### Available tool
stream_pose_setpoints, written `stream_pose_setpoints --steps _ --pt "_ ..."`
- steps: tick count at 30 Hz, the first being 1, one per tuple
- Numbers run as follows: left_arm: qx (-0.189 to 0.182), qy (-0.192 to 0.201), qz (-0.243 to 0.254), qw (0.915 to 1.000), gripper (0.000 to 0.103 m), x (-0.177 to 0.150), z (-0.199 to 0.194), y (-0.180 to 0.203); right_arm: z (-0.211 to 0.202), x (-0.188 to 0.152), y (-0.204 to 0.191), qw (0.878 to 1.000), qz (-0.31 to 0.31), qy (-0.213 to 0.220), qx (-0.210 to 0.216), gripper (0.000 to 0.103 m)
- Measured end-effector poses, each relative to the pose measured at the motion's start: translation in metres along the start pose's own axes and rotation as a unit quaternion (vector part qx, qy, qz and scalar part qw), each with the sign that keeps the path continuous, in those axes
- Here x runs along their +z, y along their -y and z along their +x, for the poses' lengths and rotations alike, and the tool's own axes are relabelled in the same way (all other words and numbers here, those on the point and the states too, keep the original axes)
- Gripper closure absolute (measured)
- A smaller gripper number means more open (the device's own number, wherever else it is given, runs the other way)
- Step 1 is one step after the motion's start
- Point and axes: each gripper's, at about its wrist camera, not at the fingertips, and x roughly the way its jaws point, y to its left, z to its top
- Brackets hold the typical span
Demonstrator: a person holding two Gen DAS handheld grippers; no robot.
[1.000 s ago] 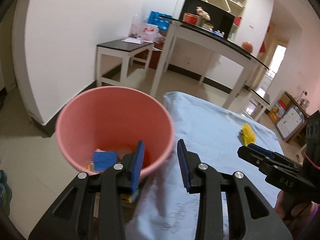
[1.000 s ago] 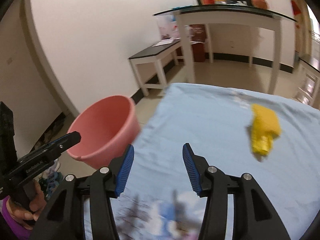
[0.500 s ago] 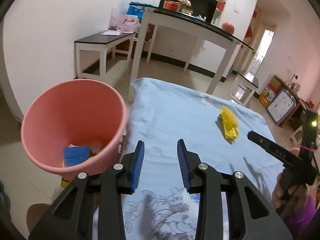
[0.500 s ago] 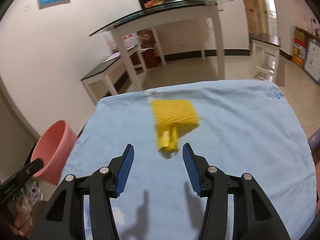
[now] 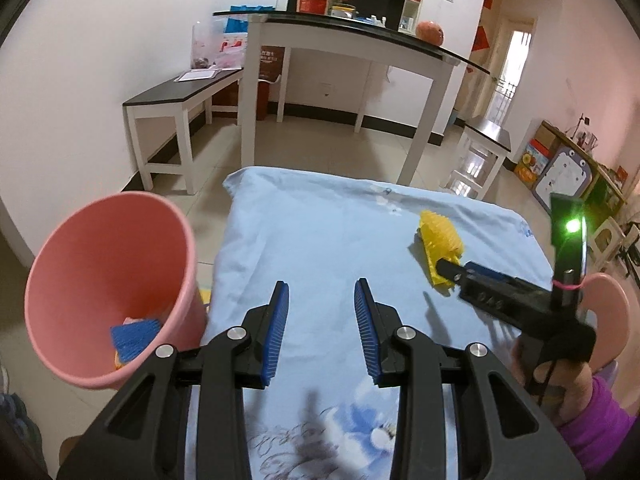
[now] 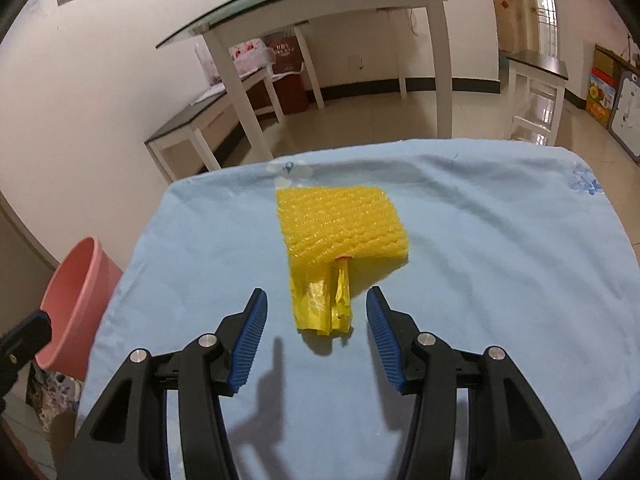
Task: Collect trash
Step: 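Return both grippers to the table toward the yellow foam net, then grasp the yellow plastic bag with the right gripper while the left gripper approaches the yellow foam net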
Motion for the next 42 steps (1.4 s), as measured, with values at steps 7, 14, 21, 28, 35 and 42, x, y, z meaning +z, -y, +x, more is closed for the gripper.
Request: stream_pose_setpoints --steps 7,14,21,28,35,42 --pt "-0.01 -0.006 0.01 0.9999 0.069 0.013 0.022 0.02 0.011 0.0 0.003 1.0 0.001 -0.03 0.009 0.092" --pt "-0.05 -0.027 0.005 0.9984 0.068 0.024 0.043 0.042 -0.023 -0.017 0.017 0.998 0.022 -0.027 0.046 0.092" --pt "-0.106 -0.057 0.005 0.9927 0.069 0.031 0.061 0.077 -0.051 -0.038 0.024 0.997 0.007 -0.033 0.07 0.092" --pt "-0.126 -0.076 0.023 0.9888 0.069 0.028 0.071 0.099 -0.081 -0.064 0.033 0.996 -0.003 -0.04 0.079 0.092" --pt "-0.147 -0.092 0.042 0.984 0.069 0.026 0.087 0.126 -0.12 -0.074 0.066 1.0 0.018 0.016 0.01 0.092" --pt "-0.15 -0.111 0.059 0.9807 0.069 0.012 0.108 0.154 -0.126 -0.077 0.106 0.996 0.071 0.039 -0.037 0.092"
